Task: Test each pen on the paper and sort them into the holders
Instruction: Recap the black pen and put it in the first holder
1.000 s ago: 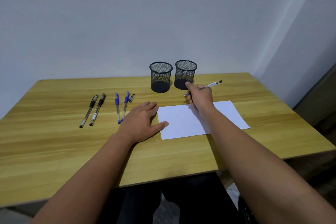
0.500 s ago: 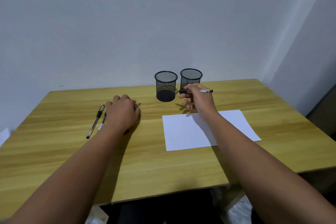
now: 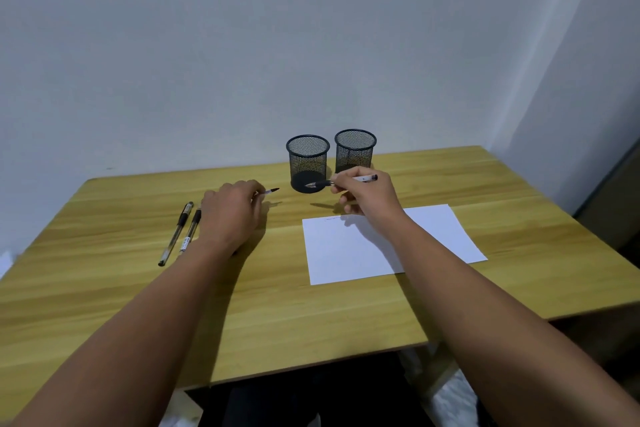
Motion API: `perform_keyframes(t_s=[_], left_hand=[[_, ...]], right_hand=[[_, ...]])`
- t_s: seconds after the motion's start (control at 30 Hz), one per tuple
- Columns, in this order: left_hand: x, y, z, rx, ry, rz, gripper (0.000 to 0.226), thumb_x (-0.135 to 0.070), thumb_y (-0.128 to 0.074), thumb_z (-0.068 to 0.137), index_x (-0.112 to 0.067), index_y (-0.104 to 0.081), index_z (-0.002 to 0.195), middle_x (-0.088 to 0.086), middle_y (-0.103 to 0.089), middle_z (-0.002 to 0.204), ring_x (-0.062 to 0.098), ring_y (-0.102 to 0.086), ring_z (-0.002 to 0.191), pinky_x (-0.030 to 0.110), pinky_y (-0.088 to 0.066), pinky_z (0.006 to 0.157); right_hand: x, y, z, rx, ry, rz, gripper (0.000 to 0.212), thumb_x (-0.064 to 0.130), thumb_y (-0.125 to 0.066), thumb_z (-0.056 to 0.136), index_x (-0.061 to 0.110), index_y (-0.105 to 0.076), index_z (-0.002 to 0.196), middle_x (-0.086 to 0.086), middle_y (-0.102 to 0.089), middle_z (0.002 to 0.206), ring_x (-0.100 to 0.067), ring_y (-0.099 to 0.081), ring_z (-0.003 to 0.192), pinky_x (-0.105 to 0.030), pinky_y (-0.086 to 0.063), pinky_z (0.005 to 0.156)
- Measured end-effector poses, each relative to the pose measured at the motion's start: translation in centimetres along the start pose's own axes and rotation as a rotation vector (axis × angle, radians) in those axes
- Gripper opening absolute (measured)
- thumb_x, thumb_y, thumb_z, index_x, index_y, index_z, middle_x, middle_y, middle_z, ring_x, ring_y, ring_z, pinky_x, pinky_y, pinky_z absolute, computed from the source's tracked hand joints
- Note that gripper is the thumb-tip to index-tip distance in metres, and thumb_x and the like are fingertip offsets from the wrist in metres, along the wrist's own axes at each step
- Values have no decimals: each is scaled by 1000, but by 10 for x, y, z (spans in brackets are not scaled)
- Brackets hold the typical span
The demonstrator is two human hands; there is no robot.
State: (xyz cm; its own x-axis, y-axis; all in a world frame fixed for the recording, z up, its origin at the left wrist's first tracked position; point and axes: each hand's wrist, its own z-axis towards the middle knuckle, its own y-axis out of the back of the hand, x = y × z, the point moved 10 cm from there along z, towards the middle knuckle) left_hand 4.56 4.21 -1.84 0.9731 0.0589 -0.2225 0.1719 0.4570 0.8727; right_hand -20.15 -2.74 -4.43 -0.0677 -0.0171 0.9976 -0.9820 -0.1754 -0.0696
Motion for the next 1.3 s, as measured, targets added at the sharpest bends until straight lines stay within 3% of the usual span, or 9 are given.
perform_keyframes(t_s=[0.1, 0.2, 0.33, 0.43, 0.77, 0.97, 1.07, 1.2, 1.3], left_hand=[[-9, 11, -4, -17, 12, -211, 16, -26, -57, 100, -25, -70, 109, -3, -74, 92, 24, -67, 85, 40, -52, 75], [-15, 17, -6, 7, 45, -408, 15, -23, -59, 100, -24, -72, 107, -6, -72, 97, 16, -66, 88, 32, -50, 72], [-23, 22, -10, 35, 42, -531, 14, -21, -60, 99, -24, -73, 104, -5, -72, 95, 16, -66, 88, 34, -52, 77], [-29, 26, -15, 44, 31, -586, 14, -20, -60, 98, -24, -73, 102, -5, -72, 91, 16, -66, 86, 35, -53, 78], [-52, 47, -21, 53, 12, -713, 13, -19, -63, 97, -21, -75, 102, -6, -73, 88, 10, -66, 87, 23, -46, 73], [-67, 62, -15, 82, 47, -952, 21, -18, -58, 101, -8, -73, 92, 0, -64, 68, 11, -56, 64, 28, -47, 64], [-79, 70, -11, 129, -1, -957, 20, -17, -59, 101, -6, -74, 97, 1, -65, 70, 9, -58, 65, 27, -50, 64], [-92, 79, 2, 121, -32, -970, 21, -23, -60, 101, -16, -71, 118, 7, -74, 90, 12, -69, 80, 31, -55, 73], [-77, 79, 16, 47, 65, -1021, 30, -28, -58, 101, -23, -63, 130, 1, -76, 97, 12, -72, 88, 35, -58, 80]], right_hand=[[5, -5, -8, 50, -11, 32, 21, 14, -77, 97, -5, -78, 106, -13, -79, 85, -16, -61, 58, -25, -53, 50], [16, -13, -18, 116, 24, 19, 15, 14, -74, 99, -1, -78, 104, -17, -81, 93, -15, -66, 61, -25, -58, 54], [29, -16, -29, 152, 60, -10, 10, 13, -77, 97, 3, -78, 100, -23, -80, 102, -14, -69, 62, -25, -59, 54], [35, -15, -36, 151, 70, -31, 7, 12, -78, 96, 6, -78, 97, -23, -80, 101, -14, -69, 61, -25, -58, 54], [43, -10, -51, 175, 52, -44, 12, 13, -78, 96, 3, -81, 103, -15, -81, 95, -10, -64, 61, -22, -56, 55], [60, -15, -56, 210, 84, 3, 8, 4, -74, 98, 5, -77, 90, -9, -77, 76, -7, -60, 52, -17, -50, 50], [68, -14, -62, 289, 76, -173, 3, 11, -75, 99, 10, -77, 96, -9, -81, 83, -9, -68, 62, -20, -54, 55], [75, -23, -61, 445, 18, -481, 7, 15, -75, 99, 12, -72, 103, -14, -83, 99, -18, -74, 78, -26, -58, 66], [94, -19, -41, 349, 69, -554, 9, 13, -78, 96, 11, -69, 94, -9, -81, 85, -18, -71, 70, -37, -60, 76]])
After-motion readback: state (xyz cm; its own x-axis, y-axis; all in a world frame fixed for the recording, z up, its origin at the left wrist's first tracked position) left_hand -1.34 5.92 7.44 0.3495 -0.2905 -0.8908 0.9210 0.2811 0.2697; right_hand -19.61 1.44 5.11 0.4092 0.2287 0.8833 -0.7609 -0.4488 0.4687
